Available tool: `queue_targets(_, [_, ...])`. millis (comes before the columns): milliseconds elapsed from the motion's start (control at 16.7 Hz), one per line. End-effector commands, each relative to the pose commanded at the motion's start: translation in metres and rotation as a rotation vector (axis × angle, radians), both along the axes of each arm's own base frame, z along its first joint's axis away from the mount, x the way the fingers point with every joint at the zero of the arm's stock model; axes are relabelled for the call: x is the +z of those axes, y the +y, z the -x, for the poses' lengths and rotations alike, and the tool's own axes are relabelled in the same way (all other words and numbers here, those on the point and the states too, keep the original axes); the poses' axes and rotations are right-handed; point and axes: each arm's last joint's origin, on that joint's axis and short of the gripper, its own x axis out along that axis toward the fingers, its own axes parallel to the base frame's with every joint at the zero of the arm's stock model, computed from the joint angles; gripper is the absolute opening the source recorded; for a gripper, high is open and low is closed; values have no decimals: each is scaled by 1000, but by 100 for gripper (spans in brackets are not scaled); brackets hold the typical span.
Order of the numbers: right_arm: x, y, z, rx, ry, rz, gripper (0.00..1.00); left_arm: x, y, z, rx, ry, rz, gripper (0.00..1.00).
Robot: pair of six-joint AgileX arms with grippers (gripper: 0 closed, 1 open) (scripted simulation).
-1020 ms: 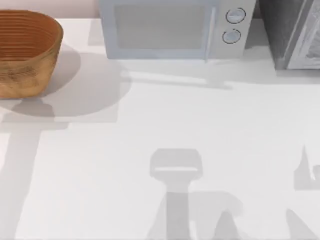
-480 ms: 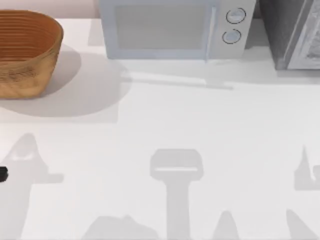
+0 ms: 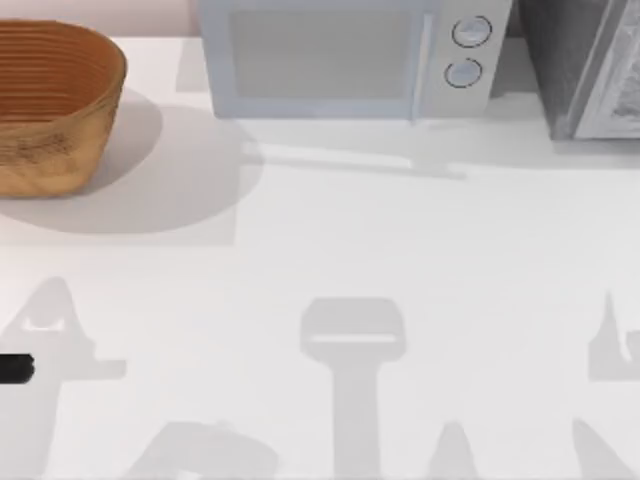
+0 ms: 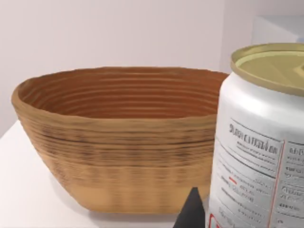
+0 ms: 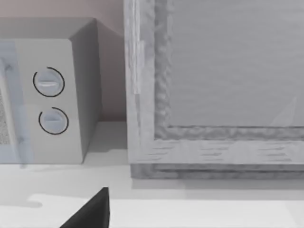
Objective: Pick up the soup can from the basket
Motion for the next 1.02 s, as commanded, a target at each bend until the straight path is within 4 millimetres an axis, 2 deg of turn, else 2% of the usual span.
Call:
queue_targets(300, [0,0,0,0,0,0,100,6,-1,-3,-30,7,-2,0])
queue_targets(600, [0,0,0,0,0,0,100,39,-9,-21,-206,5,0,0])
queue_targets(780, [0,0,0,0,0,0,100,62,-18,-48,-365,3,0,0])
queue_targets(1020, [0,0,0,0,0,0,100,80,-35,-105,-613,1,0,0])
